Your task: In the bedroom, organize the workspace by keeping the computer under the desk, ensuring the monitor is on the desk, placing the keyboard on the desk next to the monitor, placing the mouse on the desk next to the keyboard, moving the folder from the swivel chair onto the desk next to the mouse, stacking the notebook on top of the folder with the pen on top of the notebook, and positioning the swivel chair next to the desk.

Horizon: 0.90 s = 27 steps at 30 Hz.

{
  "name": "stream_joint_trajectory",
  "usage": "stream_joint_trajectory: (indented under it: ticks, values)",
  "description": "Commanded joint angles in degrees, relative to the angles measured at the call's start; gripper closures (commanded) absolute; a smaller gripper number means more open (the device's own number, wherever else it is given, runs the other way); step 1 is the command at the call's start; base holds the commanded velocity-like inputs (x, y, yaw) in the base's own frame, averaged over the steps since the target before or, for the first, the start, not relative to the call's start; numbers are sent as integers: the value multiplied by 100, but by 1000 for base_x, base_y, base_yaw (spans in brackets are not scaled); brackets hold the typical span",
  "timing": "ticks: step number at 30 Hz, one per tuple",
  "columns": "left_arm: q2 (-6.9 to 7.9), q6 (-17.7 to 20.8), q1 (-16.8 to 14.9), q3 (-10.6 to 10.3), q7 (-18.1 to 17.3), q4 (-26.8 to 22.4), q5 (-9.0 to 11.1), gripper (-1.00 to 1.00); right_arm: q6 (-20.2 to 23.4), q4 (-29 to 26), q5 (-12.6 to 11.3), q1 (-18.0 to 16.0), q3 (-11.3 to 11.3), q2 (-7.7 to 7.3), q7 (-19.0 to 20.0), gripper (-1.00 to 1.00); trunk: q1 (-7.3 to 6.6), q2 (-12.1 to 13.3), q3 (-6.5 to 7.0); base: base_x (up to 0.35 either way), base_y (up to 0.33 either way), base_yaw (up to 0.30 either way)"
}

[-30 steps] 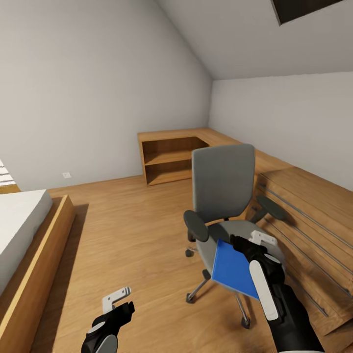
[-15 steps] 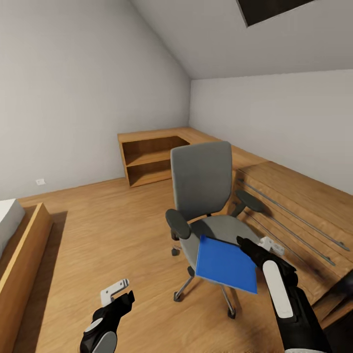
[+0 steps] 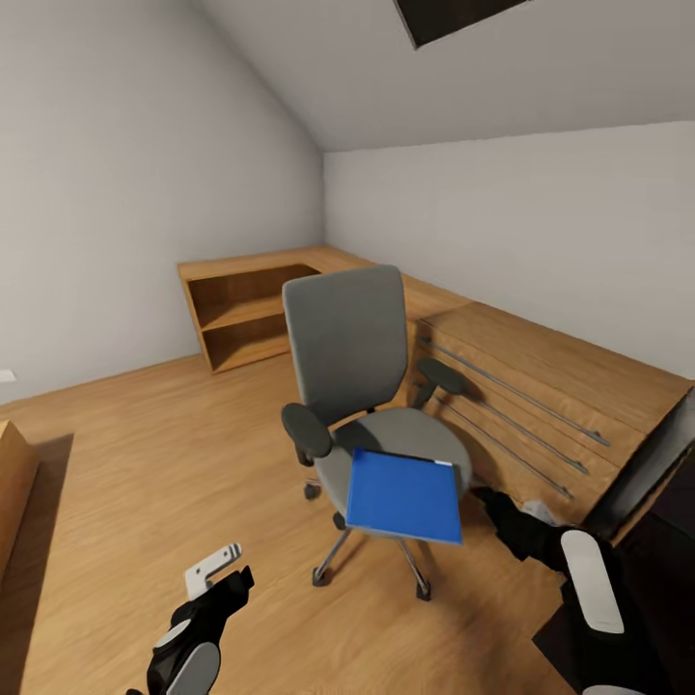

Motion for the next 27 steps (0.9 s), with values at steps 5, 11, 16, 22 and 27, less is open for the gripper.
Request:
stream_joint_trajectory:
  ticks: [5, 11, 16, 22, 27]
  values:
    - [9, 21, -4, 124, 21, -15, 28, -100, 31, 140, -245, -7, -11, -46, 2, -100, 107, -205, -95, -210, 19, -198]
    - [6, 21, -4, 216, 12, -50, 24, -100, 26, 167, -269, -7, -11, -57, 70, -100, 239, -446, -203, -28, 3, -25]
    - [10, 21, -4, 207, 17, -109, 24, -100, 25, 167, -275, -7, 4, -58, 114, -100, 349, -646, -293, -1, 0, -1]
    - [12, 21, -4, 221, 26, -115, 24, -100, -21, 166, -227, -7, -10, -63, 252, -100, 480, -887, -401, 0, 0, 0]
    - [12, 21, -4, 217, 30, -115, 24, -100, -99, 172, -249, -7, -25, -46, 421, -100, 590, -1087, -490, 0, 0, 0]
